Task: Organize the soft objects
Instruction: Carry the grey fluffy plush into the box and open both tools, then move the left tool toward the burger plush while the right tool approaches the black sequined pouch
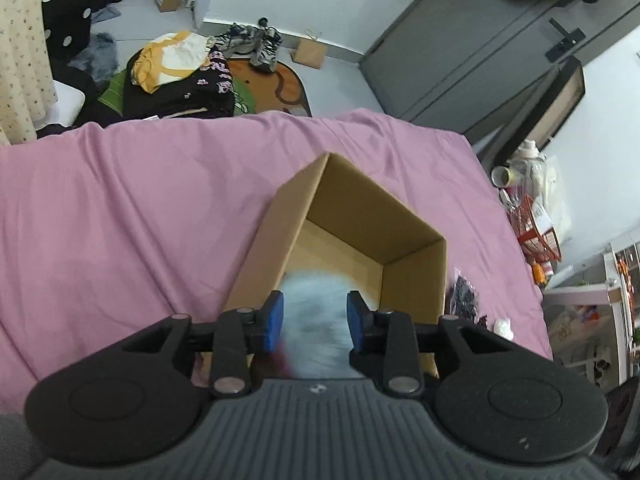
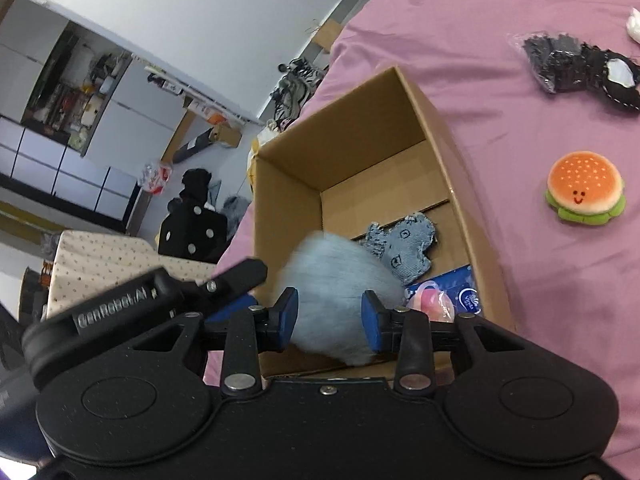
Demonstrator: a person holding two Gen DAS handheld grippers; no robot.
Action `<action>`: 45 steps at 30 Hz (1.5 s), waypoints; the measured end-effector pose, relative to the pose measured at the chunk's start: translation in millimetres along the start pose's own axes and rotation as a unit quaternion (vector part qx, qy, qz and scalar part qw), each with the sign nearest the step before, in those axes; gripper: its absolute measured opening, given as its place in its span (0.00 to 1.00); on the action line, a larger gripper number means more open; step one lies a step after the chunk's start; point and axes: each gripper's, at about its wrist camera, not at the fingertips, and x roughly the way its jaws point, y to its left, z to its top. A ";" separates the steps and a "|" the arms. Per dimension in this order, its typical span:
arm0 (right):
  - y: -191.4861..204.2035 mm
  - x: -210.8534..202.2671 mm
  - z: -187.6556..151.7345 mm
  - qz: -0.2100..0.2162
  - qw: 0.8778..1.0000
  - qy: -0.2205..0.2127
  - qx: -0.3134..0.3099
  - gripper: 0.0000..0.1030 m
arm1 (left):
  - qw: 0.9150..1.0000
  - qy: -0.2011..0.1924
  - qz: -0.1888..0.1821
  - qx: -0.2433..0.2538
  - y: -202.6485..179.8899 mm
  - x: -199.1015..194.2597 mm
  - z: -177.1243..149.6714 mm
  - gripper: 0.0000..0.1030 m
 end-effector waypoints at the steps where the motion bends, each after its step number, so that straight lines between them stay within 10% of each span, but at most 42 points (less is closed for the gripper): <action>1: 0.3 -1.3 0.2 0.001 1.000 0.001 -0.003 0.37 | 1.000 -0.004 0.004 0.001 -1.1 -0.1 1.0 0.35; 28: -64.1 -118.3 20.0 -0.005 0.992 -0.127 -0.020 1.00 | 0.997 -0.052 0.028 0.048 -70.8 -17.7 -24.4 0.79; 45: -128.8 -165.5 21.4 -0.037 0.987 -0.156 -0.018 1.00 | 0.986 -0.061 0.046 0.148 -140.1 -8.6 -80.2 0.90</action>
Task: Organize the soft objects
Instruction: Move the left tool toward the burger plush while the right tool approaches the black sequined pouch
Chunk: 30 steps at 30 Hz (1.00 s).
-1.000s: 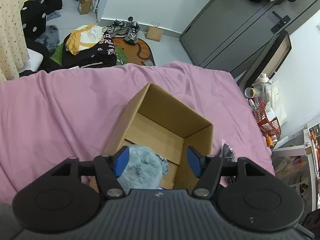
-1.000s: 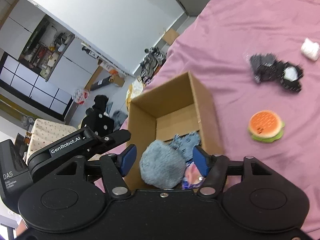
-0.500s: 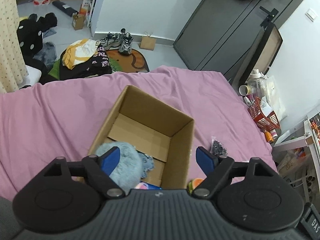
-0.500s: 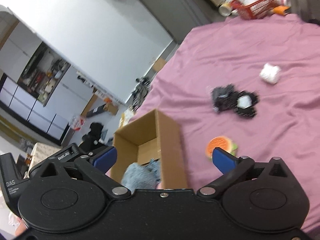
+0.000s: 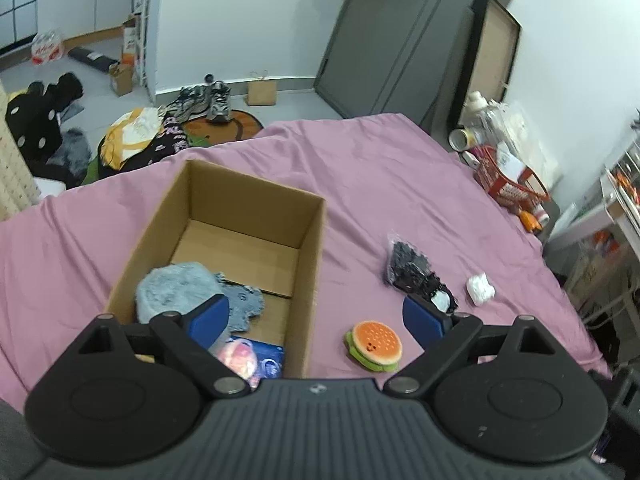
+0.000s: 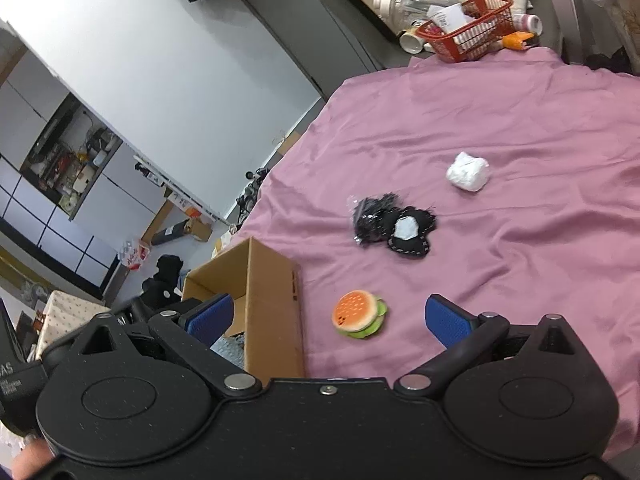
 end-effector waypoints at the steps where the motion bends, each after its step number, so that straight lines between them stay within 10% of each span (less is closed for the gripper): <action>1: -3.3 -1.2 0.8 0.002 1.000 -0.001 0.002 1.00 | 1.000 0.000 -0.001 0.003 -4.3 1.1 -2.5 0.90; 30: -96.3 53.1 36.3 0.055 0.997 -0.004 0.054 0.99 | 0.999 0.018 0.012 0.043 -81.0 62.7 -39.7 0.81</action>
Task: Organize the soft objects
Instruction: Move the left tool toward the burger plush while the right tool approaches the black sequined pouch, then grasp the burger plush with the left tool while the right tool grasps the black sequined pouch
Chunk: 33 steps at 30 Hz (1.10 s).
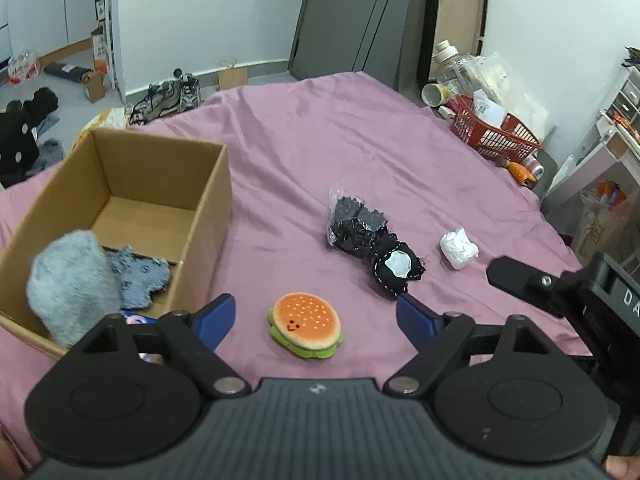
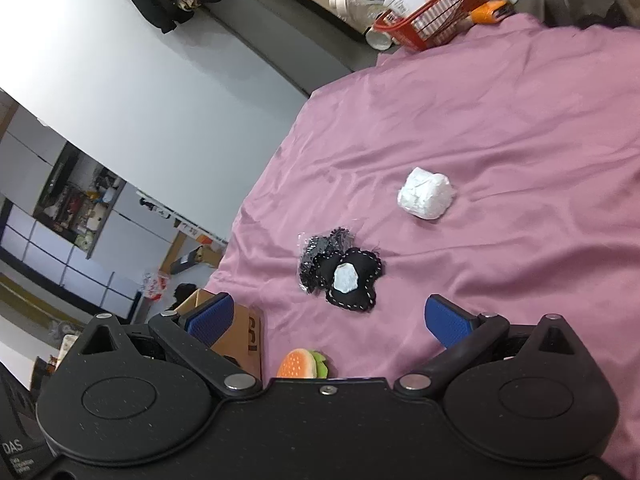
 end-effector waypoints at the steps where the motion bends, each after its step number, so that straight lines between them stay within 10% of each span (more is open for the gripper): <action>1: -2.3 4.7 1.0 0.009 1.000 0.005 0.002 0.96 | 1.000 0.004 0.001 -0.004 -0.6 5.1 -0.4 0.79; 11: -31.9 46.1 -2.4 0.051 0.997 0.037 0.037 0.71 | 0.999 0.036 0.003 -0.020 -5.7 45.4 -6.0 0.65; 21: -44.5 73.7 2.3 0.058 0.996 0.055 0.045 0.68 | 0.996 0.078 0.049 -0.018 -9.4 84.1 -11.5 0.64; 33: -41.9 87.5 2.2 0.041 0.998 0.038 0.029 0.59 | 0.995 0.072 0.053 -0.038 -1.3 85.2 -4.8 0.35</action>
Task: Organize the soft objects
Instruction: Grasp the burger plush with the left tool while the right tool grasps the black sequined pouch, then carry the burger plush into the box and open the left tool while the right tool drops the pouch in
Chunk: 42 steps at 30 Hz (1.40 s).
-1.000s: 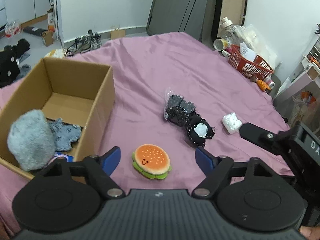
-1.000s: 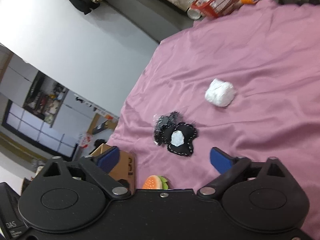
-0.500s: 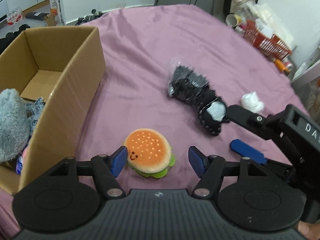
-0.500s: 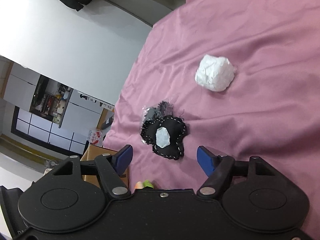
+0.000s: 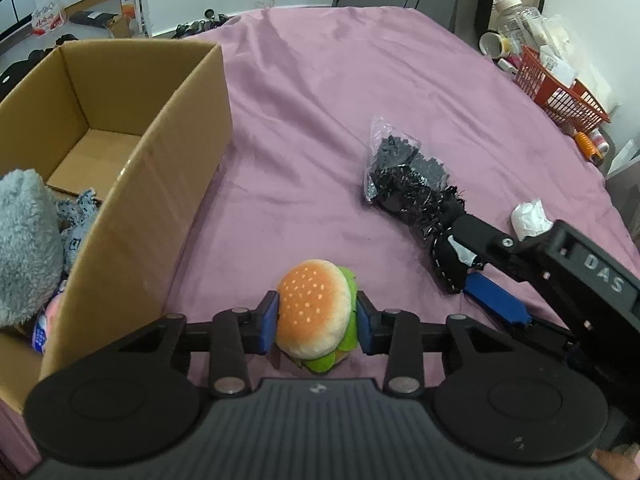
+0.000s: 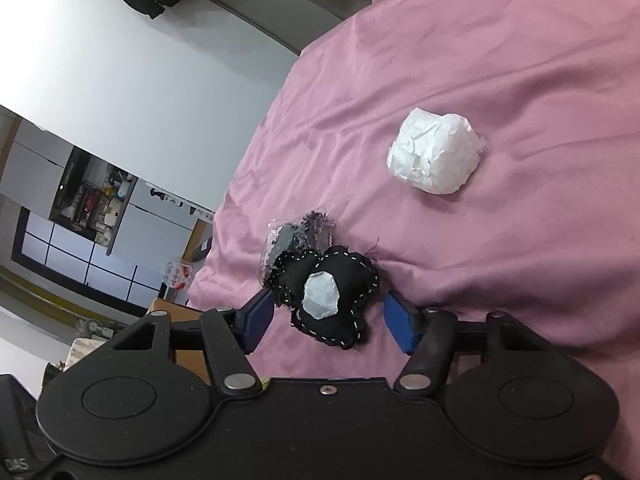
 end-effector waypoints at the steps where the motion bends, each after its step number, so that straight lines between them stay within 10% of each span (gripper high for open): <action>1: 0.1 0.1 -0.5 -0.004 1.000 -0.001 -0.003 0.56 | 1.000 -0.001 -0.005 -0.001 0.3 -1.4 0.1 0.33; 8: -2.4 -0.8 0.1 -0.020 1.000 0.003 0.005 0.27 | 0.999 -0.006 -0.036 0.007 -2.2 -16.8 -1.7 0.29; 42: 161.4 -69.7 -38.4 -0.030 0.993 -0.043 -0.104 0.27 | 0.978 -0.091 -0.173 -0.070 81.5 -128.1 31.3 0.29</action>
